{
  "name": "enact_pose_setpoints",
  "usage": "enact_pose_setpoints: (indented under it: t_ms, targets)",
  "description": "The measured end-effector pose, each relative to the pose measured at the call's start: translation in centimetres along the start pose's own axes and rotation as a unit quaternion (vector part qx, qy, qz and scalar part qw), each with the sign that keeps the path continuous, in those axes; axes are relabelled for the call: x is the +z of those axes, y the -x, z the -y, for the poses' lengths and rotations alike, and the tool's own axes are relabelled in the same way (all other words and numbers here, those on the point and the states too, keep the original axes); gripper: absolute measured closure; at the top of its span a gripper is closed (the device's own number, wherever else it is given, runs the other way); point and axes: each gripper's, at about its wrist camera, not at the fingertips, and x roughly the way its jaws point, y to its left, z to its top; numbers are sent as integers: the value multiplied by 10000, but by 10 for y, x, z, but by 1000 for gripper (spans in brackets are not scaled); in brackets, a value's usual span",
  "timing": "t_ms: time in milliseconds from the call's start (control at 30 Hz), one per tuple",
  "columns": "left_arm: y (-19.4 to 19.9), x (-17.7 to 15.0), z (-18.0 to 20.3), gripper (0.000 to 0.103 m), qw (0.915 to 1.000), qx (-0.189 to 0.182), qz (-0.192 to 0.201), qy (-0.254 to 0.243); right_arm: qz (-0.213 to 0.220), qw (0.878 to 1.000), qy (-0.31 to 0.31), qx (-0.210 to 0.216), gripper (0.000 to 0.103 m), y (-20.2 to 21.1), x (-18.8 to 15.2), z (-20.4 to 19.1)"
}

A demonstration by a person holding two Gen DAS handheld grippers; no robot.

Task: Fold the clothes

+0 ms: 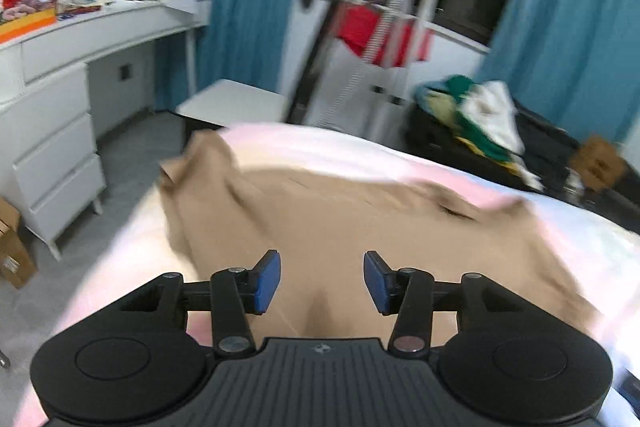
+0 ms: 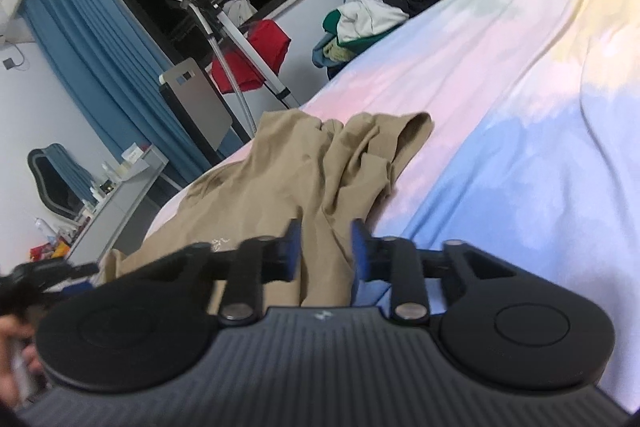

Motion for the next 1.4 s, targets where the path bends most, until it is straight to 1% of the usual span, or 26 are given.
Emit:
enact_pose_setpoints:
  t_ms: [67,133,200,233,267,333,400,467,533,567,600,700,767,833,967,1000,1033,1067,1100,1167,1200,1267,1400]
  targets:
    - [36,-28,26,53,9997,-243,-43,-80,101,9999,59,-2,83,7,1,-2]
    - [69,-54,49,52,9989,-452,-101,-107,171,9998,108,21,84,13,2,-5]
    - [95,-77,73,52,9972,-670,-290,-185,211,9997,86,78,84,19,2,-6]
    - [107,-86,78,52,9964,-752,-303,-253,223,9997,58,112,84,21,1,-6]
    - [118,-94,80,50,9961,-788,-229,-338,235,9996,29,144,83,24,1,-6]
    - [132,-109,90,49,9958,-798,-151,-412,217,9996,-99,151,81,27,-1,-3]
    - [136,-116,90,49,9954,-917,-235,-173,117,9992,-349,136,81,26,-3,3]
    - [132,-115,81,49,9948,-983,-257,-39,-17,9979,-639,107,77,21,-3,11]
    - [127,-116,71,48,9950,-974,-215,16,-117,9947,-1022,32,69,8,1,22]
    - [121,-115,63,48,9947,-1005,-209,72,-154,9925,-1213,15,63,1,4,27]
    - [113,-112,52,48,9939,-1068,-218,153,-188,9899,-1404,2,62,-6,8,33]
    - [89,-106,30,47,9897,-1296,-329,519,-107,9789,-2017,304,61,-34,17,48]
    - [74,-104,20,47,9873,-1369,-379,711,-69,9808,-1950,48,62,-56,20,49]
    - [58,-102,14,47,9870,-1334,-392,809,-31,9819,-1882,-208,62,-79,24,50]
    - [27,-103,6,47,9853,-1245,-598,1001,47,9822,-1738,-717,66,-123,32,52]
    - [20,-103,5,47,9845,-1236,-648,1067,92,9837,-1590,-830,82,-129,36,48]
    - [14,-104,3,47,9835,-1223,-703,1135,115,9829,-1538,-1004,92,-132,39,46]
    - [10,-104,1,47,9824,-1218,-752,1203,142,9818,-1485,-1176,98,-135,42,43]
    - [7,-104,-1,47,9811,-1220,-795,1273,276,9804,-1434,-1319,99,-132,45,39]
    - [5,-102,-3,47,9794,-1234,-840,1360,627,9809,-1177,-1415,99,-120,52,31]
    - [5,-101,-3,47,9790,-1246,-861,1361,720,9808,-1047,-1477,99,-114,58,31]
    - [11,-100,-1,47,9797,-1270,-833,1306,826,9801,-899,-1568,99,-102,68,32]
    - [26,-100,3,47,9835,-1232,-747,1096,1052,9742,-863,-1799,99,-81,86,55]
